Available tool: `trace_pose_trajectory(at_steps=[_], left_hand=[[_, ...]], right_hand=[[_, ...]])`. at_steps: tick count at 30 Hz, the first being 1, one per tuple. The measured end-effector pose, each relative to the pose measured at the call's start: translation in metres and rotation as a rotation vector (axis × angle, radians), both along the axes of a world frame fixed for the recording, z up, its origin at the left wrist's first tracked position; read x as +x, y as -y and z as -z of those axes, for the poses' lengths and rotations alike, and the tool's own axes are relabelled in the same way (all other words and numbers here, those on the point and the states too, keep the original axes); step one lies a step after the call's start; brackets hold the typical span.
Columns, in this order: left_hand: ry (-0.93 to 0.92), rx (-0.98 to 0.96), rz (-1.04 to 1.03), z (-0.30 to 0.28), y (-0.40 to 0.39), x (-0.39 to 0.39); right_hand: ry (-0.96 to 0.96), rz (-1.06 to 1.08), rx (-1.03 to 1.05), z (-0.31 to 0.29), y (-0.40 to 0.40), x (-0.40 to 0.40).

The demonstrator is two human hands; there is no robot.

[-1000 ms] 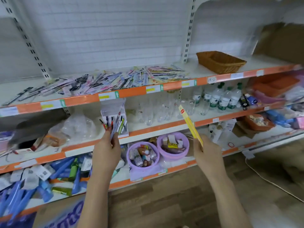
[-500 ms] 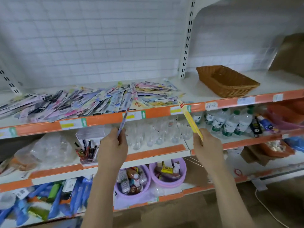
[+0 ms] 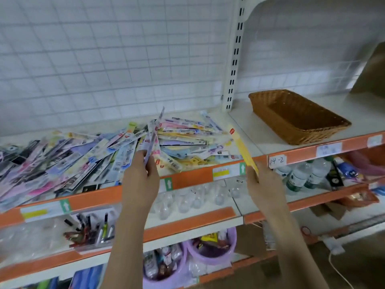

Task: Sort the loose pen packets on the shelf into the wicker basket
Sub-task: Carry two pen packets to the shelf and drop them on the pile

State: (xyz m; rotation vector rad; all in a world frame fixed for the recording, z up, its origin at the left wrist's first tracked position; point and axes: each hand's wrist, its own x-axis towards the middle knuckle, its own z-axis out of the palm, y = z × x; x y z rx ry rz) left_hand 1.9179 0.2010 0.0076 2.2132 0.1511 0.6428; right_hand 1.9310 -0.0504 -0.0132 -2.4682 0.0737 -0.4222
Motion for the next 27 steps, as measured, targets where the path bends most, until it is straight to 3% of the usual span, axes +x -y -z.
trace_pose_trajectory(at_steps=[3,13,22,27], left_hand=[[0.009,-0.072,0.035,-0.004,0.007,0.031],[-0.043,-0.015,0.03,0.008,0.024,0.093],[-0.048,0.03,-0.105,0.006,0.061,0.112],[-0.089,0.007,-0.172,0.01,0.076,0.117]], right_hand=[[0.035,0.061,0.017,-0.007,0.005,0.027],[0.021,0.151,-0.027,-0.009,0.029,0.098],[-0.235,0.145,-0.145,-0.01,0.065,0.178],[-0.296,0.045,-0.056,-0.007,0.073,0.188]])
